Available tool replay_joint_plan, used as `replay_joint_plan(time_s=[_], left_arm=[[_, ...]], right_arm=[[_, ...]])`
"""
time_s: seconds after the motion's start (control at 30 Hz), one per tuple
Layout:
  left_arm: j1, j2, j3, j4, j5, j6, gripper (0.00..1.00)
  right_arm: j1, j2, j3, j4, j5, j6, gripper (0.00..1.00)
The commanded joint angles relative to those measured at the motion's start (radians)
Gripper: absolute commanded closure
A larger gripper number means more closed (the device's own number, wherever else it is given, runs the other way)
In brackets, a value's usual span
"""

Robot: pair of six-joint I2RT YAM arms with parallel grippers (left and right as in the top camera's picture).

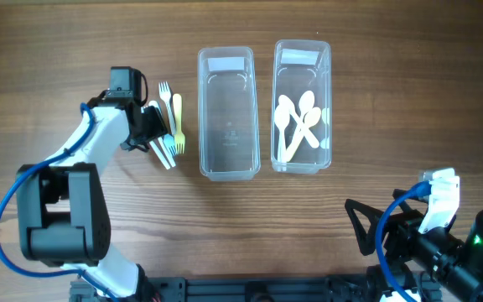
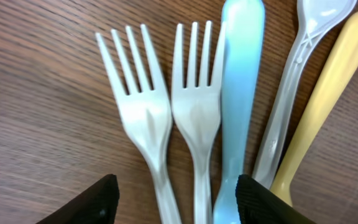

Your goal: Pack container

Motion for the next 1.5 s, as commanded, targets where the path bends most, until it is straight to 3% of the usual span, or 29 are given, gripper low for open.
replay_joint_plan(time_s=[0.0,0.27,0.47,0.6,0.7,0.8,0.87,0.97,1.1,1.23,1.47], left_arm=[[0.001,0.063,-0.008,0.003,-0.013,-0.043,0.43],[0.001,0.097,-0.008,0.017,-0.013,-0.063,0.45],[0.001,0.118,-0.008,0.017,-0.013,-0.063,0.59],[0.001,0.118,-0.008,0.013,-0.013,-0.063,0.6],[0.001,0.118,-0.008,0.013,-0.013,-0.063,0.55],[0.001,0.118,-0.008,0.009,-0.013,-0.063,0.58],[0.001,0.117,-0.008,0.01,0.003,-0.063,0.41],[0.001,0.115,-0.008,0.01,0.011,-0.063,0.36],[0.001,0.102,-0.008,0.008,0.021,-0.063,0.38],[0.002,0.068,-0.008,0.004,0.021,-0.063,0.46],[0.031,0.013,-0.008,-0.002,0.087,-0.063,0.41]], right_arm=[[0.003,-0.004,0.002,0.002,0.01,0.013,0.0],[0.003,-0.004,0.002,0.002,0.01,0.013,0.0],[0.003,-0.004,0.002,0.001,0.01,0.013,0.0],[0.003,-0.004,0.002,0.001,0.01,0.013,0.0],[0.003,-0.004,0.002,0.001,0.01,0.013,0.0],[0.003,-0.004,0.002,0.002,0.01,0.013,0.0],[0.003,-0.004,0.002,0.001,0.01,0.013,0.0],[0.003,-0.004,0.002,0.002,0.01,0.013,0.0],[0.003,-0.004,0.002,0.001,0.01,0.013,0.0],[0.003,-0.004,0.002,0.002,0.01,0.013,0.0],[0.003,-0.004,0.002,0.002,0.01,0.013,0.0]])
